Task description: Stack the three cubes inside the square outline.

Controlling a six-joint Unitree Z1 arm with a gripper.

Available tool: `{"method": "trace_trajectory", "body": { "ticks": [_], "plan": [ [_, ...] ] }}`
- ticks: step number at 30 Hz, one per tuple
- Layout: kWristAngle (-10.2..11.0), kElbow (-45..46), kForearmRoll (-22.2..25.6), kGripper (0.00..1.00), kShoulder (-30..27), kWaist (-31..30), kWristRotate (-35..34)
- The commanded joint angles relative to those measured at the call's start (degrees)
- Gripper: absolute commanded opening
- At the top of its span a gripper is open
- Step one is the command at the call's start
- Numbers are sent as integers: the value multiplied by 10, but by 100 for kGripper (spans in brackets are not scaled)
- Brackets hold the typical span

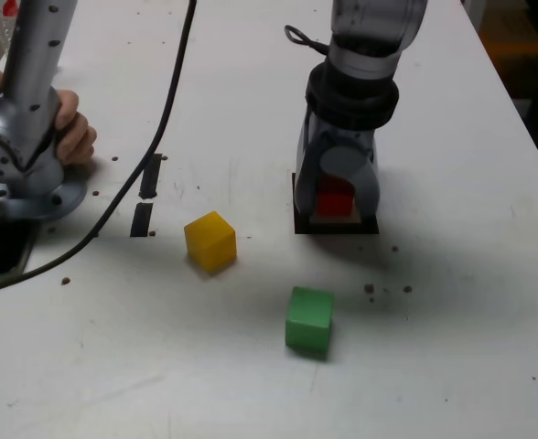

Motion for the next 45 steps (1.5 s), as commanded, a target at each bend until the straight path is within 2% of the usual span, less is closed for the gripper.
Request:
{"method": "trace_trajectory", "body": {
  "ticks": [1,7,15,31,36,45],
  "plan": [
    [0,1,-1,40,3,5,3],
    [-2,6,-2,55,3,13,12],
    [-11,7,-12,66,4,14,23],
    [-9,8,1,75,-8,18,26],
    [-2,-8,30,76,-25,18,26],
    [24,-65,131,76,-84,-4,30]
  ]
}}
